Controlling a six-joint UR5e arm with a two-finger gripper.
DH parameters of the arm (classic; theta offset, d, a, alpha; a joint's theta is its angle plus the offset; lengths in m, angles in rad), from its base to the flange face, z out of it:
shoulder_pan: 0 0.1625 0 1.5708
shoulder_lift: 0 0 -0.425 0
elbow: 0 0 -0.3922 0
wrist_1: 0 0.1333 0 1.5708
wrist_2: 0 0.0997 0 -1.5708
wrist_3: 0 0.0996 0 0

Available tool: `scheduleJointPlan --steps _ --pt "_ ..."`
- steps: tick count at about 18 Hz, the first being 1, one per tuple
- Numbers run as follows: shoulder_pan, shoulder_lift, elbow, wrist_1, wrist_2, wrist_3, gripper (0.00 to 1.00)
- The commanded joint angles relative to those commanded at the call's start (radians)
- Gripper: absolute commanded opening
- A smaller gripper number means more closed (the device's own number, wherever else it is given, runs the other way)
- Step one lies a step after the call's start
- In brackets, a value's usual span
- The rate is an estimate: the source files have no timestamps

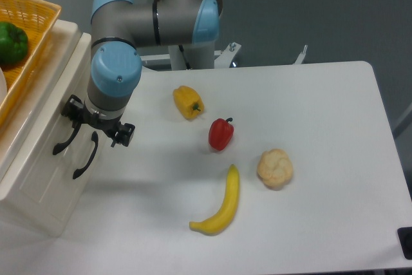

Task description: Slide the top white drawer open

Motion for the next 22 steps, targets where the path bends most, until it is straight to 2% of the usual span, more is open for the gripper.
scheduleJointPlan --steps 22 --pt "0.02 -0.02 0.023 -0.002 0.002 -0.002 1.0"
